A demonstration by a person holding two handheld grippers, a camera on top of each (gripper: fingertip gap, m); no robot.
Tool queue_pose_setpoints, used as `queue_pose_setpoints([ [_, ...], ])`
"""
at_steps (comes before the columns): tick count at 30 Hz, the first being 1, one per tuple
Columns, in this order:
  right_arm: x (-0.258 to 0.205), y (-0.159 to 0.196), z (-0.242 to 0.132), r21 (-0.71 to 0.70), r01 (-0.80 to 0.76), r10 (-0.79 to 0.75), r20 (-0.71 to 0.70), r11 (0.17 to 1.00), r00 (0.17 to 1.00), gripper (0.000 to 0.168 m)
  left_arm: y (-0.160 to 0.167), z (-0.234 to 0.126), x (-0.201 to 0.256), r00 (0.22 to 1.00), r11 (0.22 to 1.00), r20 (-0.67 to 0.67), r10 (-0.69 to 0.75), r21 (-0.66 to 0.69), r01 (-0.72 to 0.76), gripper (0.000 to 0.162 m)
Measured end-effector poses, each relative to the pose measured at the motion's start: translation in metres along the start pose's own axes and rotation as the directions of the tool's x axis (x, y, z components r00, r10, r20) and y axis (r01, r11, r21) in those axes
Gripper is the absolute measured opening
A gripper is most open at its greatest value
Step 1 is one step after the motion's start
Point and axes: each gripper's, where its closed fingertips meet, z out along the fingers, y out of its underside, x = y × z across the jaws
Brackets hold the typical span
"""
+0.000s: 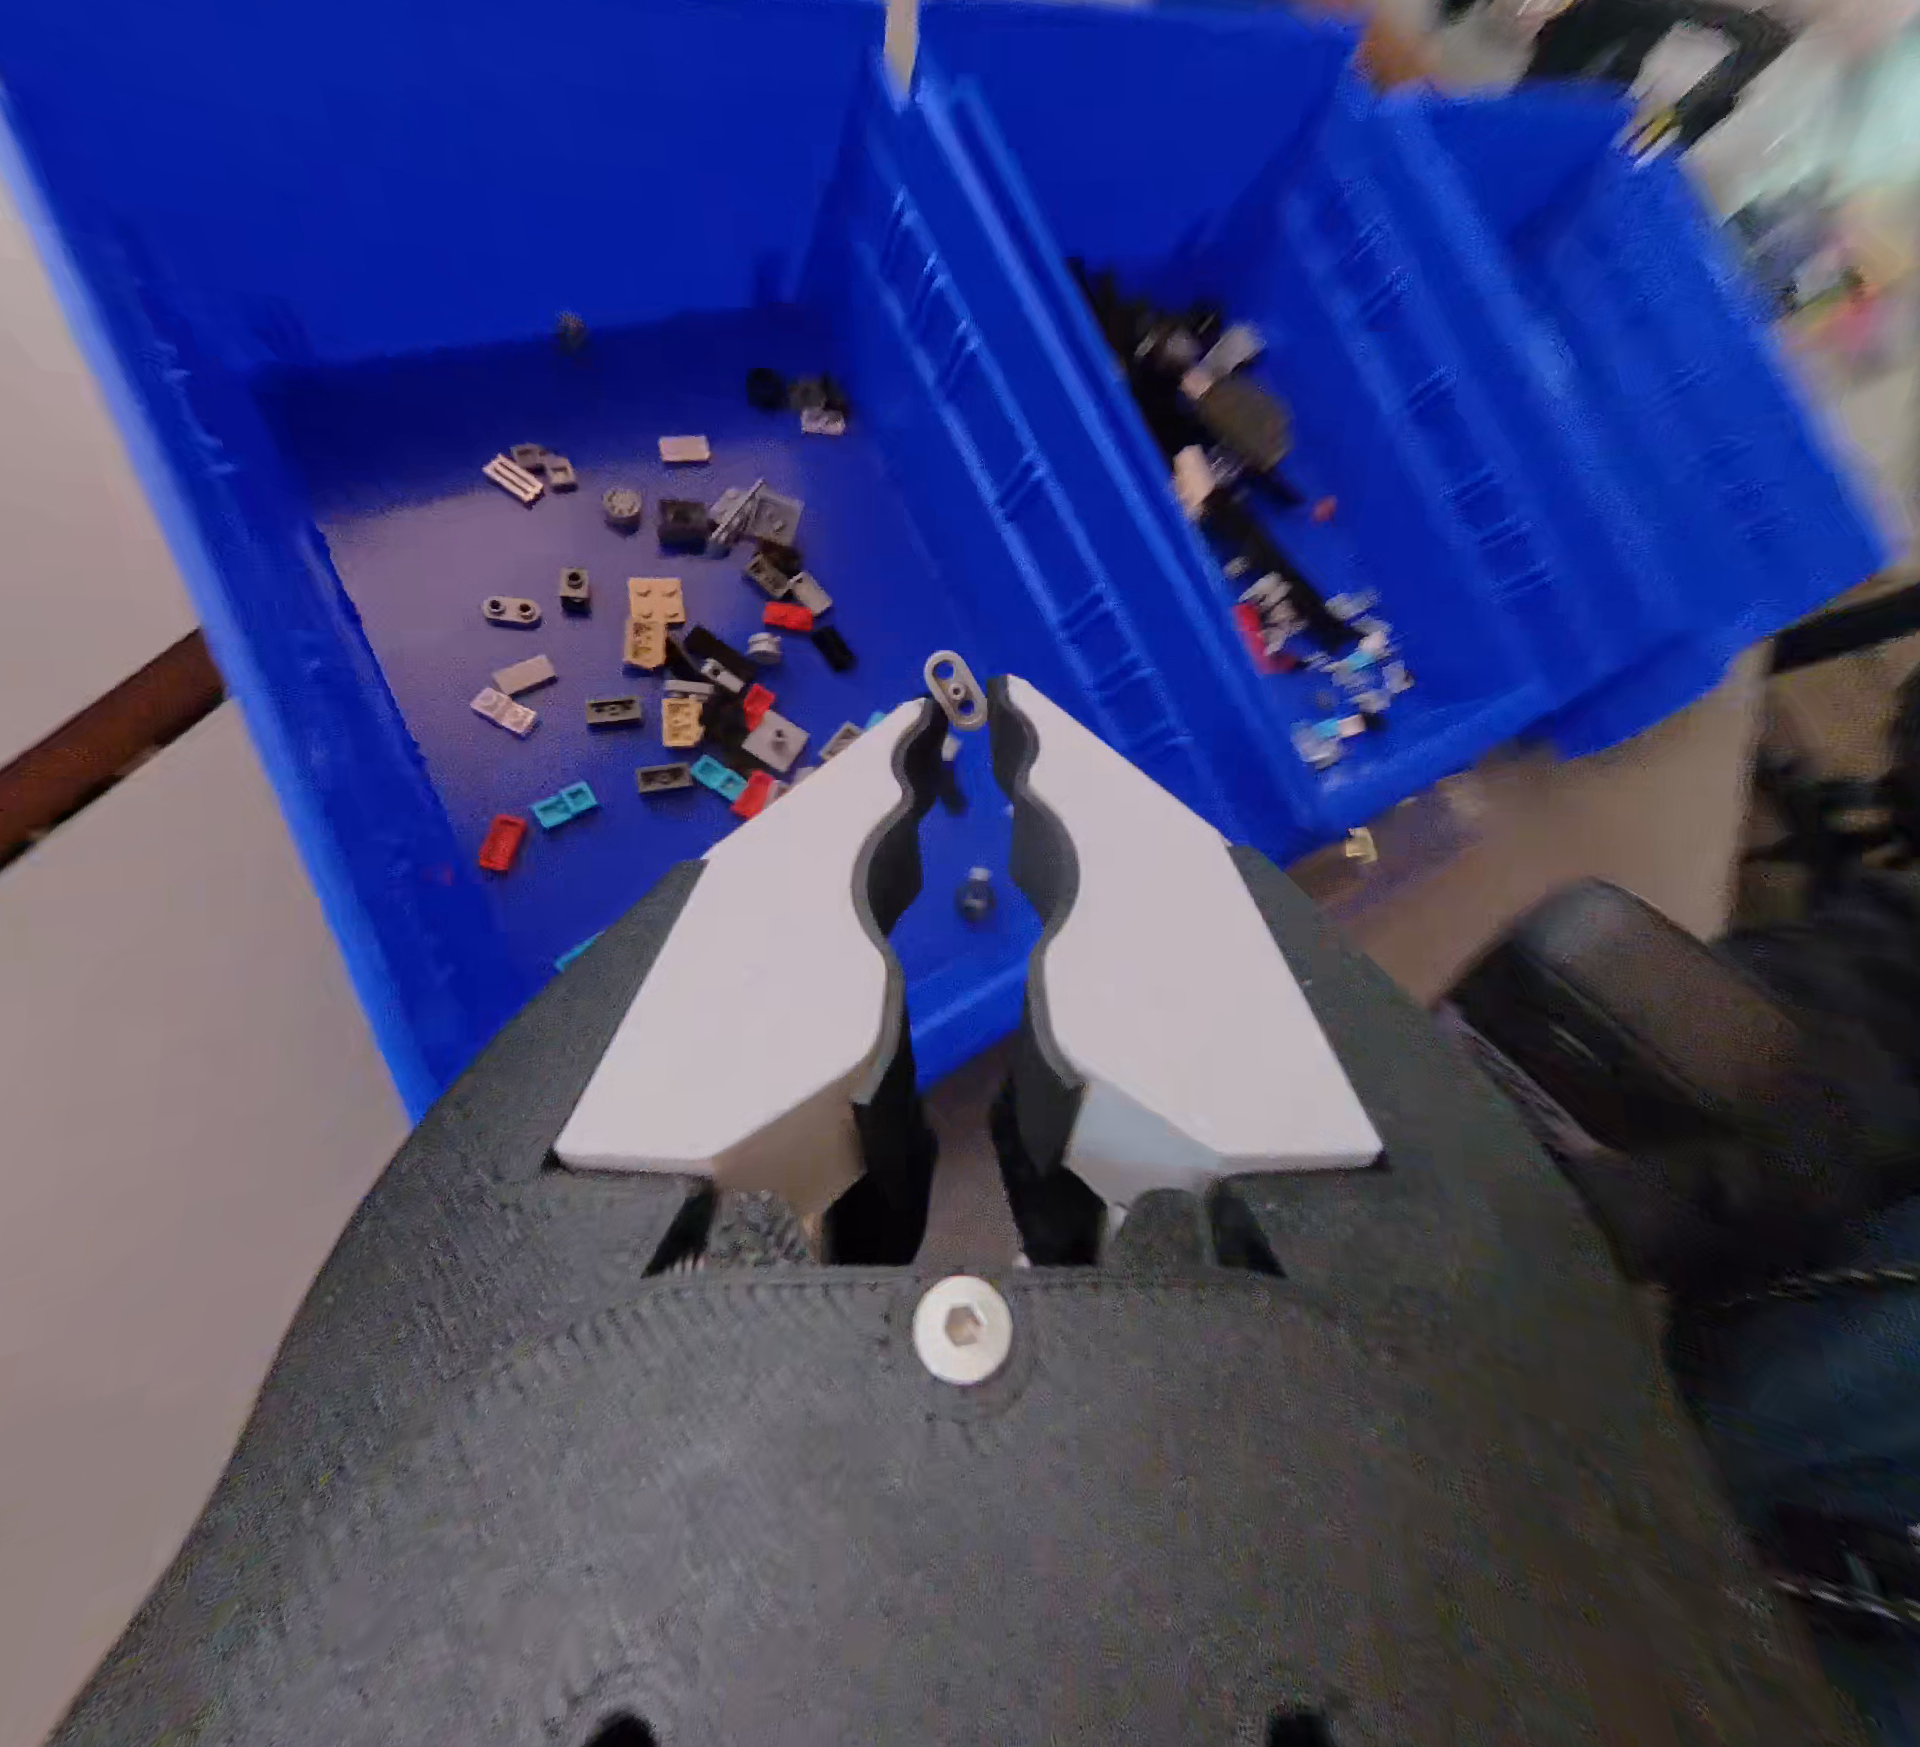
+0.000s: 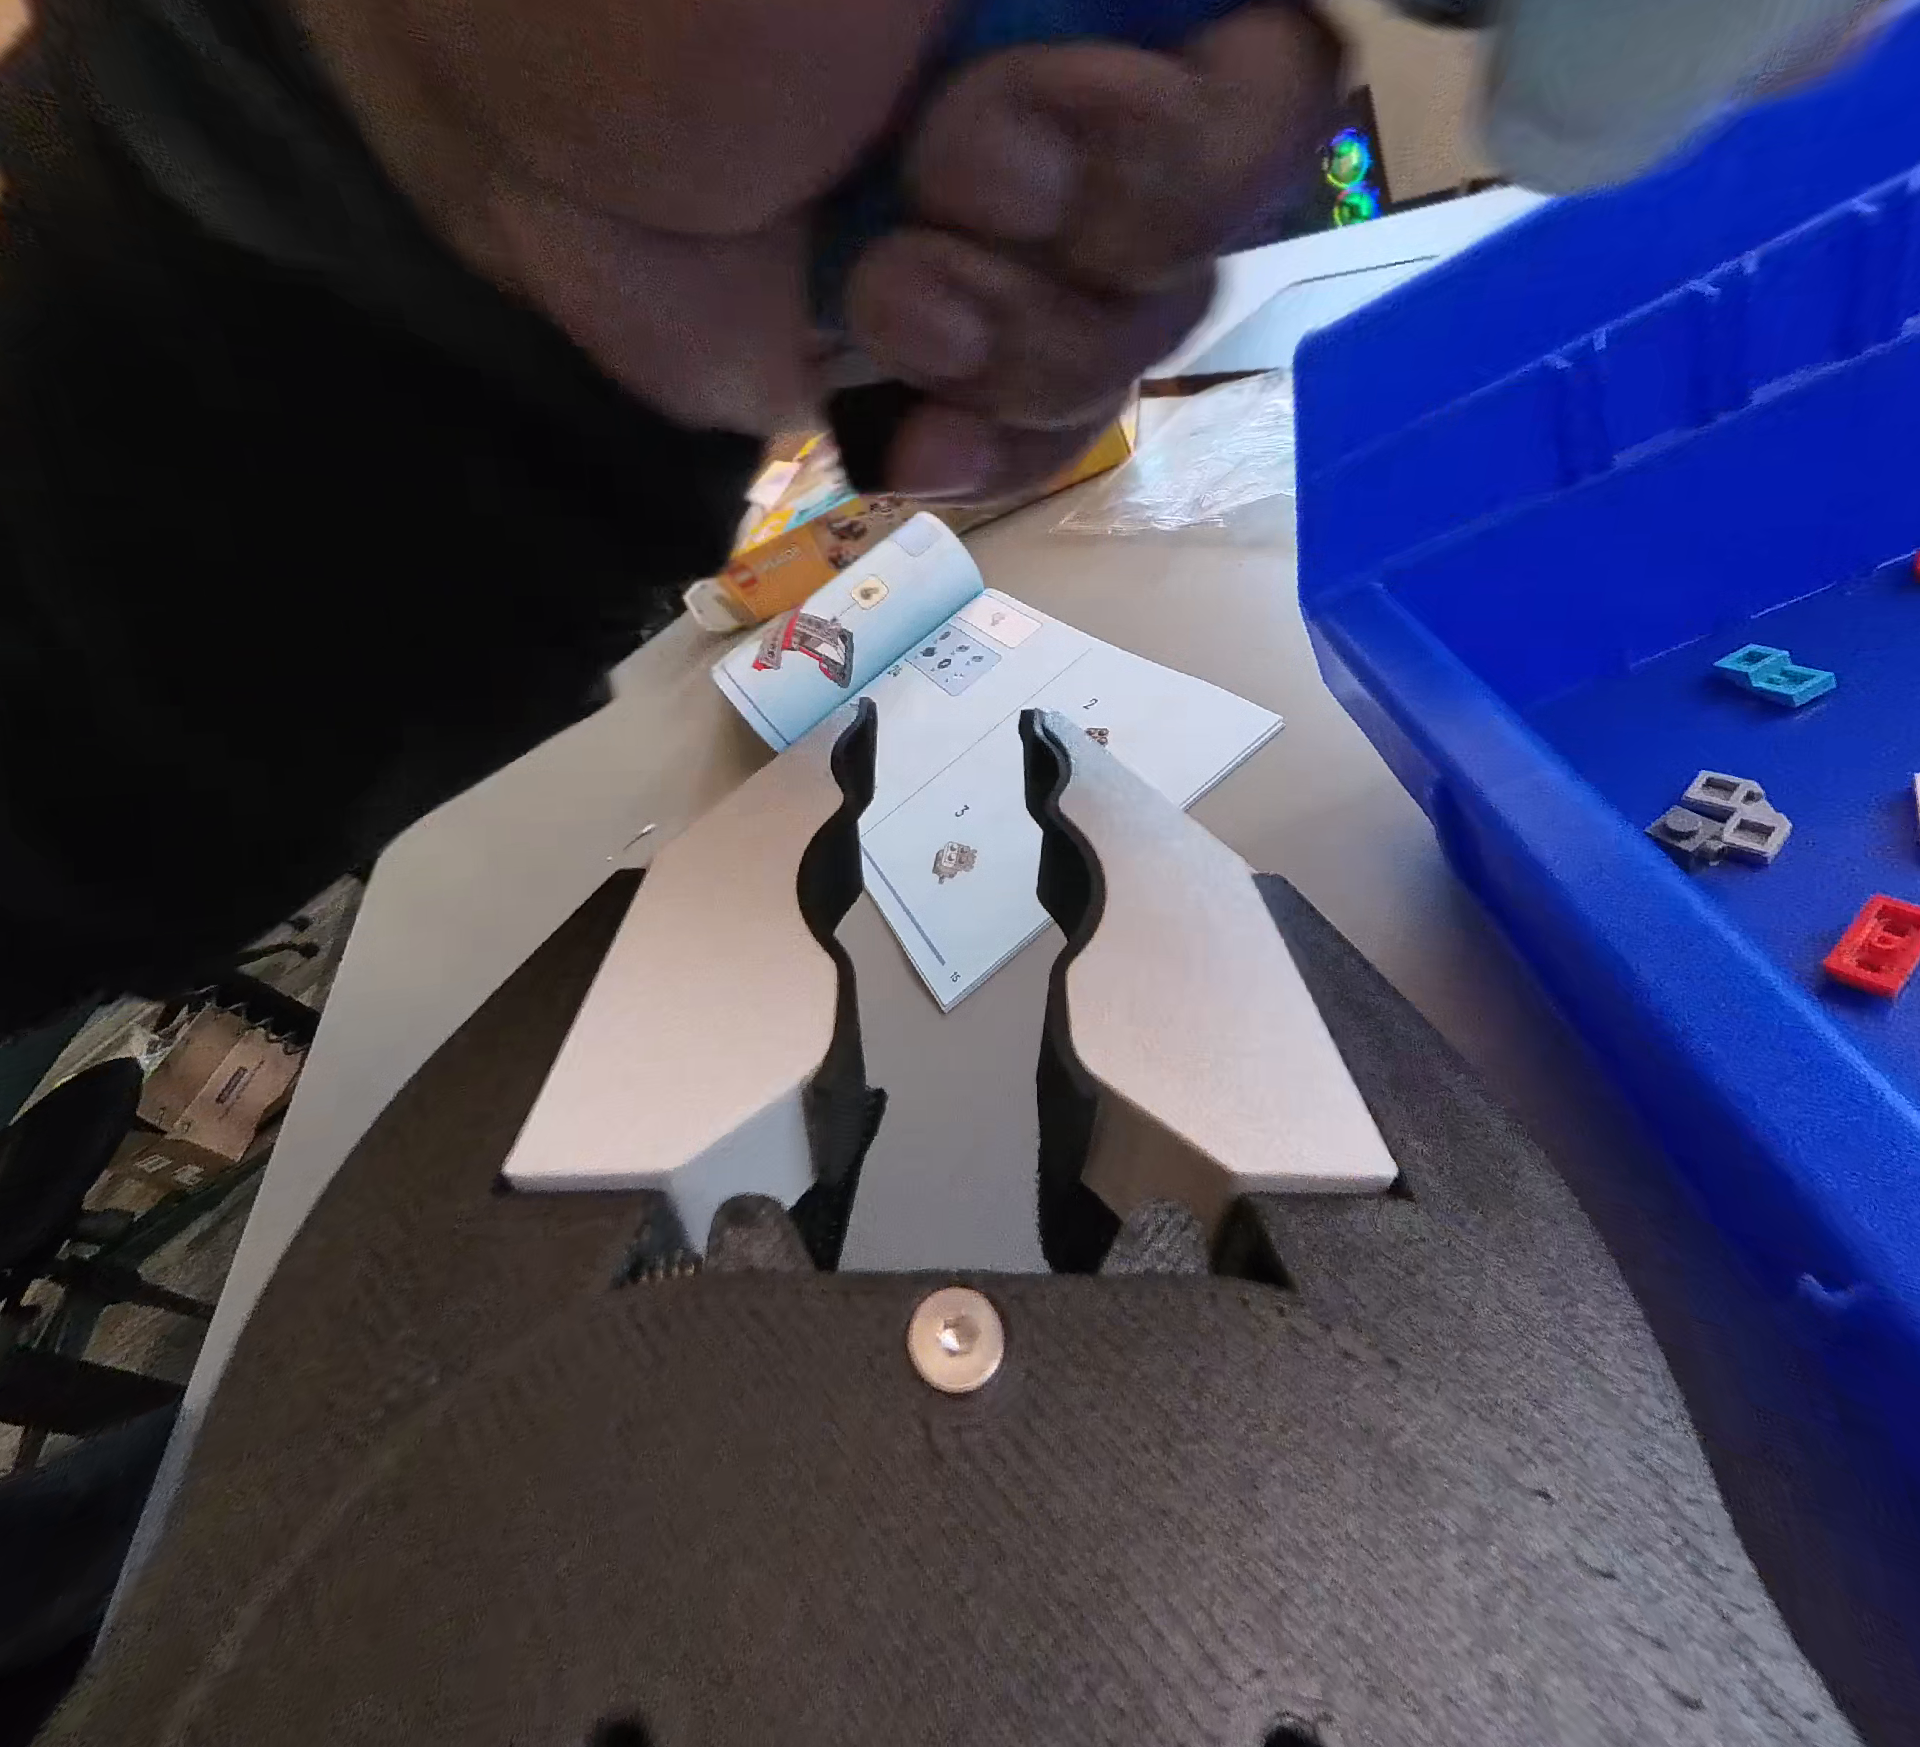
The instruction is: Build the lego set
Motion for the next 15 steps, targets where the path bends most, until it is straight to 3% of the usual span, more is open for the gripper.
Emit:
queue_pose_setpoints([
  [5,0.001,-0.001,0.0,0.004,-0.005,0.005,0.0,1.0,1.0,0.028,0.0,-0.077,0.03,0.959,0.944,-0.267,-0.098,0.279,0.175,0.009],
  [9,0.001,-0.001,-0.001,0.006,-0.004,0.004,0.0,1.0,1.0,0.028,0.004,-0.133,0.058,0.826,0.825,-0.555,-0.094,0.421,0.376,0.009],
  [11,0.0,-0.001,-0.001,0.008,0.0,0.0,0.0,1.0,1.0,0.028,0.01,-0.149,0.061,0.787,0.779,-0.611,-0.087,0.45,0.436,0.009],
  [15,0.0,-0.001,-0.001,0.011,0.005,-0.005,0.0,1.0,1.0,0.028,0.028,-0.164,0.06,0.807,0.761,-0.582,-0.1,0.478,0.439,0.008],
])
